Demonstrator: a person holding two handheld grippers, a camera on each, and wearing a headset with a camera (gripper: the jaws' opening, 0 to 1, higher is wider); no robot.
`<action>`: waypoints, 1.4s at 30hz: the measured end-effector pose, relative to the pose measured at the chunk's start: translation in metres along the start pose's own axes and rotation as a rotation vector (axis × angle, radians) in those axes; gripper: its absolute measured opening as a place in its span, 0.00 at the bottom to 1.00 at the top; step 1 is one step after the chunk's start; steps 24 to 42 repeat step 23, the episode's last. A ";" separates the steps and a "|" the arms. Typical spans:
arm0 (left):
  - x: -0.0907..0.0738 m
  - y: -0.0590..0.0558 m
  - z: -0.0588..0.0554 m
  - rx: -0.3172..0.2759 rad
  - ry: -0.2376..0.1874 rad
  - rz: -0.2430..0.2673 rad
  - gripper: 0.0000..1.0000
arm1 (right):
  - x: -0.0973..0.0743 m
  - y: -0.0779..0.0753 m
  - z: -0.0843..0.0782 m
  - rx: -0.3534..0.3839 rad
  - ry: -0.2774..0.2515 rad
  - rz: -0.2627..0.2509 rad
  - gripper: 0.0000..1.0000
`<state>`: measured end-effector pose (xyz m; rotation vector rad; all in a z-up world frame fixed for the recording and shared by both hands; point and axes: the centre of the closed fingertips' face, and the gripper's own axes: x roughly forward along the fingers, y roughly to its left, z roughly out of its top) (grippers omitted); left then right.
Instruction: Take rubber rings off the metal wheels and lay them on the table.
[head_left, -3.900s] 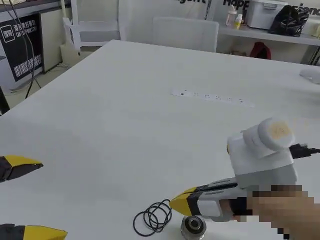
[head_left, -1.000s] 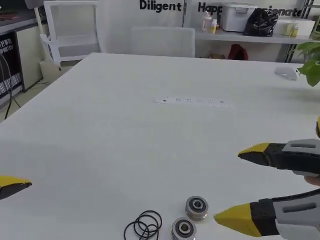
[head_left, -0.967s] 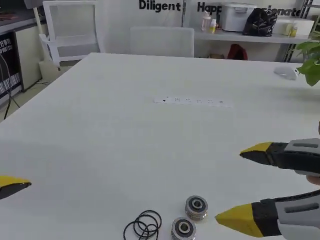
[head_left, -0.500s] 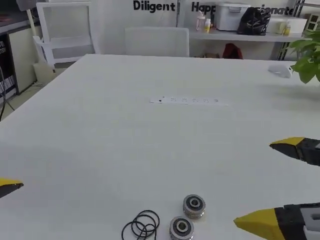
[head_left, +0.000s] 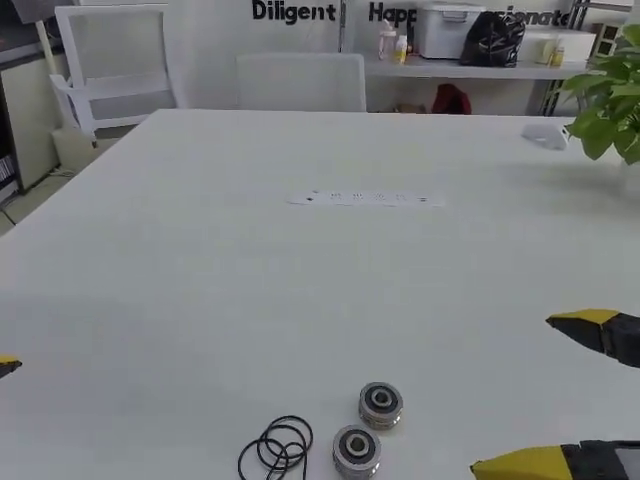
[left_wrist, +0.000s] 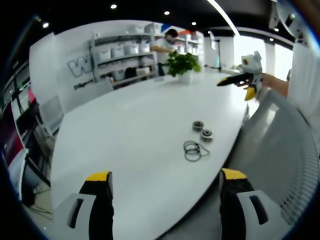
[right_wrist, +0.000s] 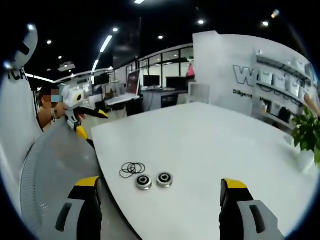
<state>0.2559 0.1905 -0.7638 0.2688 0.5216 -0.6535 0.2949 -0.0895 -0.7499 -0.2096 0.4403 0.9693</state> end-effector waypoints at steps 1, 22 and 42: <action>0.000 0.000 -0.001 -0.005 0.002 -0.001 0.90 | 0.001 0.000 -0.004 0.002 0.008 -0.006 0.99; 0.007 -0.009 -0.009 -0.056 0.026 -0.030 0.94 | 0.011 0.005 -0.063 0.137 0.122 -0.022 0.97; 0.007 -0.009 -0.009 -0.056 0.026 -0.030 0.93 | 0.011 0.005 -0.065 0.140 0.127 -0.021 0.96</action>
